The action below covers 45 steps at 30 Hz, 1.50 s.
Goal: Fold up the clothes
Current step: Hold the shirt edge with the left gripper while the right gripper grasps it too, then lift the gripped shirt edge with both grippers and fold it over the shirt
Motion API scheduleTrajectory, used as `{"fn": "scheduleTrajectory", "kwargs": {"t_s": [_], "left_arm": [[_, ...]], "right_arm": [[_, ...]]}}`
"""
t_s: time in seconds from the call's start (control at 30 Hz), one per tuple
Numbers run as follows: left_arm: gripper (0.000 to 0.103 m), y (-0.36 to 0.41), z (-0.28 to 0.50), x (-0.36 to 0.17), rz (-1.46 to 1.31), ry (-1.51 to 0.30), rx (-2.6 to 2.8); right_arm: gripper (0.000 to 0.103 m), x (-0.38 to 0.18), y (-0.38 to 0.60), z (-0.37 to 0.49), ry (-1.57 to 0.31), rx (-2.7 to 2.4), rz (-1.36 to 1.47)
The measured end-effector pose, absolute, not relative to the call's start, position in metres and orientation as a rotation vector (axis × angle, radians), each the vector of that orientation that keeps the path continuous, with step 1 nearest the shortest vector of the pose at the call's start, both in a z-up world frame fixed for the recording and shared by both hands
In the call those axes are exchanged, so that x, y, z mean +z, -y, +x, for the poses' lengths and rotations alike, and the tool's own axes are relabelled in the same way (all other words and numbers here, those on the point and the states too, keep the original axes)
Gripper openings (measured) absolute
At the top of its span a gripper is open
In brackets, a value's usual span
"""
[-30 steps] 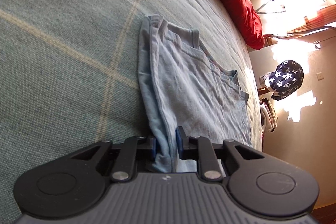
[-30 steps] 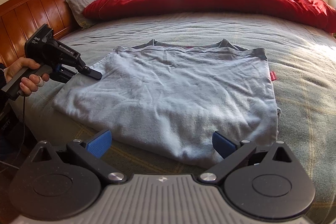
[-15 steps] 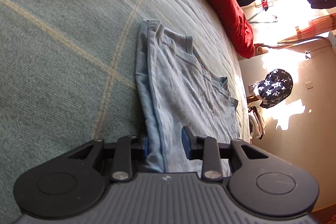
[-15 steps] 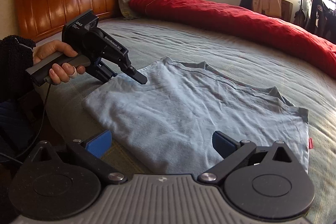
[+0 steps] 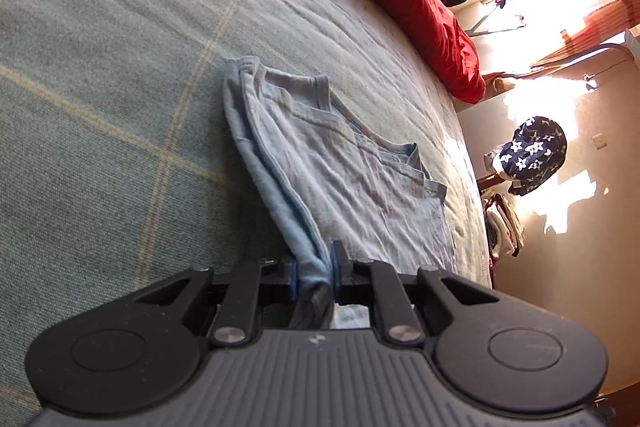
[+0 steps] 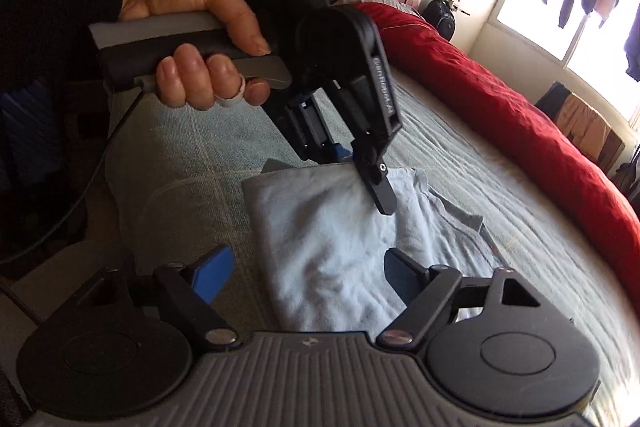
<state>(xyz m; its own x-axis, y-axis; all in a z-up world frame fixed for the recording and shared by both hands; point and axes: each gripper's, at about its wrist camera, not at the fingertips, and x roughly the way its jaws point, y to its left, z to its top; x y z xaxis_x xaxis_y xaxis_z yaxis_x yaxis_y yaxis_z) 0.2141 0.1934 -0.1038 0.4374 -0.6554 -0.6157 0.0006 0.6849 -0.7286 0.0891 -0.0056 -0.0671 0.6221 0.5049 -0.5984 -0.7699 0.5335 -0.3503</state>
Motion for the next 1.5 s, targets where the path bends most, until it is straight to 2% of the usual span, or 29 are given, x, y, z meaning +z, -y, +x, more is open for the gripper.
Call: {"fn": "scheduleTrajectory", "kwargs": {"t_s": [0.3, 0.37, 0.43, 0.5, 0.53, 0.6, 0.73, 0.8, 0.97, 1.3, 1.37, 1.5], "left_arm": [[0.013, -0.191, 0.217, -0.1, -0.736, -1.07, -0.455], [0.013, -0.193, 0.216, -0.102, -0.742, -1.069, -0.452], [0.013, -0.196, 0.215, -0.106, -0.756, -1.073, -0.443], [0.013, -0.198, 0.215, -0.108, -0.767, -1.074, -0.441], [0.013, -0.2, 0.216, -0.11, -0.774, -1.076, -0.437], [0.016, -0.202, 0.216, -0.113, -0.775, -1.081, -0.429], [0.026, -0.21, 0.218, -0.12, -0.781, -1.094, -0.378], [0.037, -0.216, 0.221, -0.123, -0.811, -1.091, -0.353], [0.046, -0.213, 0.242, -0.134, -0.896, -1.081, -0.365], [0.045, -0.198, 0.307, -0.144, -0.871, -1.072, -0.343], [0.042, -0.192, 0.315, -0.139, -0.806, -1.078, -0.349], [0.026, -0.175, 0.32, -0.122, -0.606, -1.095, -0.334]], "right_arm": [[0.082, -0.093, -0.034, 0.071, -0.346, 0.584, -0.842], [0.078, -0.099, -0.041, 0.068, -0.322, 0.532, -0.879], [0.053, -0.105, -0.047, 0.064, -0.298, 0.48, -0.915], [0.045, -0.111, -0.054, 0.061, -0.273, 0.427, -0.95], [0.031, -0.111, -0.052, 0.059, -0.265, 0.431, -0.96], [0.015, -0.108, -0.05, 0.058, -0.284, 0.46, -0.95], [0.013, -0.094, -0.042, 0.058, -0.323, 0.488, -0.889], [0.013, -0.084, -0.039, 0.058, -0.33, 0.491, -0.857], [0.013, -0.066, -0.029, 0.064, -0.335, 0.487, -0.805], [0.013, -0.054, -0.027, 0.064, -0.376, 0.496, -0.738], [0.013, -0.052, -0.023, 0.072, -0.402, 0.509, -0.704], [0.013, -0.046, -0.012, 0.088, -0.492, 0.562, -0.567]]}}
